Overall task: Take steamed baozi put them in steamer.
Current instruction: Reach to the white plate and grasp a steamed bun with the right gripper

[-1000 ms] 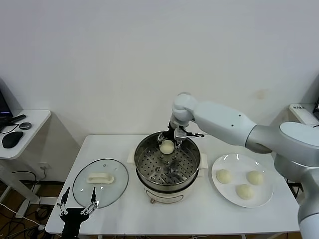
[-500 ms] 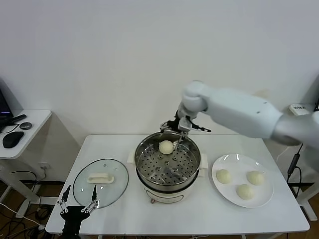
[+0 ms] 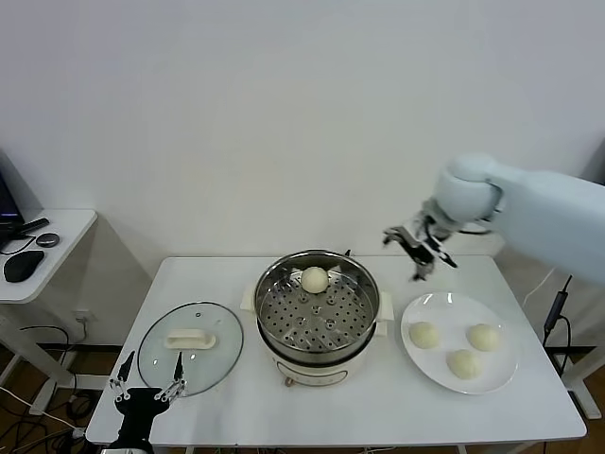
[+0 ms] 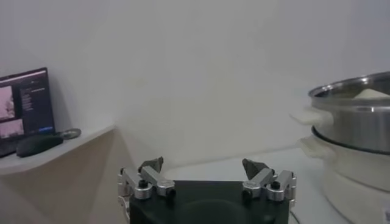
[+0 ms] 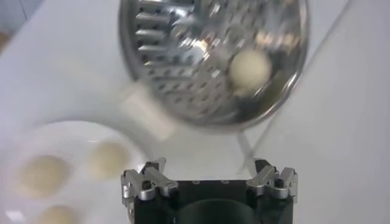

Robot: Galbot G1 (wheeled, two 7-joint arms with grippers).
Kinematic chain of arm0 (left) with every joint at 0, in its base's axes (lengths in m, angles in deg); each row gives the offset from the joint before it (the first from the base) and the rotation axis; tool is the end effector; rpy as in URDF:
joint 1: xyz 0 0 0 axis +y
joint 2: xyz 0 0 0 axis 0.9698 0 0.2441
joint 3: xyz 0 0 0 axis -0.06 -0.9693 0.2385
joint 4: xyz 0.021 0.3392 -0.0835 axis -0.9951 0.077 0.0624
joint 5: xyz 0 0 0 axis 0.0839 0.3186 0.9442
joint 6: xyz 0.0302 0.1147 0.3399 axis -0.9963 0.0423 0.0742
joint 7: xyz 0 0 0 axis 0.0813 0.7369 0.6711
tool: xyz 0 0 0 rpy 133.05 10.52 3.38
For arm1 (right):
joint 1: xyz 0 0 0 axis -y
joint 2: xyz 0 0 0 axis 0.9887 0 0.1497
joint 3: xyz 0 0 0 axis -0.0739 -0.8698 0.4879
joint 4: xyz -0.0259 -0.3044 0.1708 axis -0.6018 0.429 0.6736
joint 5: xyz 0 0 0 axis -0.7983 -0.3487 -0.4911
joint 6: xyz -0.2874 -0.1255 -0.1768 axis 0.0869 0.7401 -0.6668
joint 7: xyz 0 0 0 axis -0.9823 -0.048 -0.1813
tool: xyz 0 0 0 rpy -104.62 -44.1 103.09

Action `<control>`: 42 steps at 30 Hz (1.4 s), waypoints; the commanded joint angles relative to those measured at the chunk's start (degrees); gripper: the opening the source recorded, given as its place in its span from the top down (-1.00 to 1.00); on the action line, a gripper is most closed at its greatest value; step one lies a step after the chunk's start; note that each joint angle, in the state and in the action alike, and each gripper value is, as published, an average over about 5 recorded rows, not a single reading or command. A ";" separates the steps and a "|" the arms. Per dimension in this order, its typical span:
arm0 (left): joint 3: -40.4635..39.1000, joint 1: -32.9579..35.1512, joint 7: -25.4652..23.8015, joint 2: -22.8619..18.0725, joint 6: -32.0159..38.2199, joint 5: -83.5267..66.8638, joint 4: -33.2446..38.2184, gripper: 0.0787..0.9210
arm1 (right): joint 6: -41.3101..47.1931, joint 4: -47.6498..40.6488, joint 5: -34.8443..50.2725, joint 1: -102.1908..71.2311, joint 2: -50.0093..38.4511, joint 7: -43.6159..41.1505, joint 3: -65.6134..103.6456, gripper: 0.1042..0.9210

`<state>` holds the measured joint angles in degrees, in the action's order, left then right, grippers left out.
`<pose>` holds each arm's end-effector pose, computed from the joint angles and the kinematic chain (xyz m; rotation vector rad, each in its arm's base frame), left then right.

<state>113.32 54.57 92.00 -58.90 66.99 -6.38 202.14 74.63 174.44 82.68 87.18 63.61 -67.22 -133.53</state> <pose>0.1330 0.0809 -0.3355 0.1350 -3.0239 -0.3411 0.4865 -0.0867 -0.0376 1.3830 -1.2187 1.7136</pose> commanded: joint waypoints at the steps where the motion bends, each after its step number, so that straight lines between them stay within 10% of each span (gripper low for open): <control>1: -0.20 -0.21 -0.18 0.20 -0.94 0.14 -0.15 -0.77 | 7.50 2.85 -0.28 -5.32 -9.15 -2.44 0.41 -0.76; 42: 2.54 1.84 -0.41 -1.07 1.26 0.30 0.05 -0.77 | 2.14 -17.45 -15.90 -40.74 6.40 5.32 28.34 -0.71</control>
<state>115.82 56.40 91.58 -60.01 68.23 -6.08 202.20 76.88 158.49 67.97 47.99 68.69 -62.31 -106.45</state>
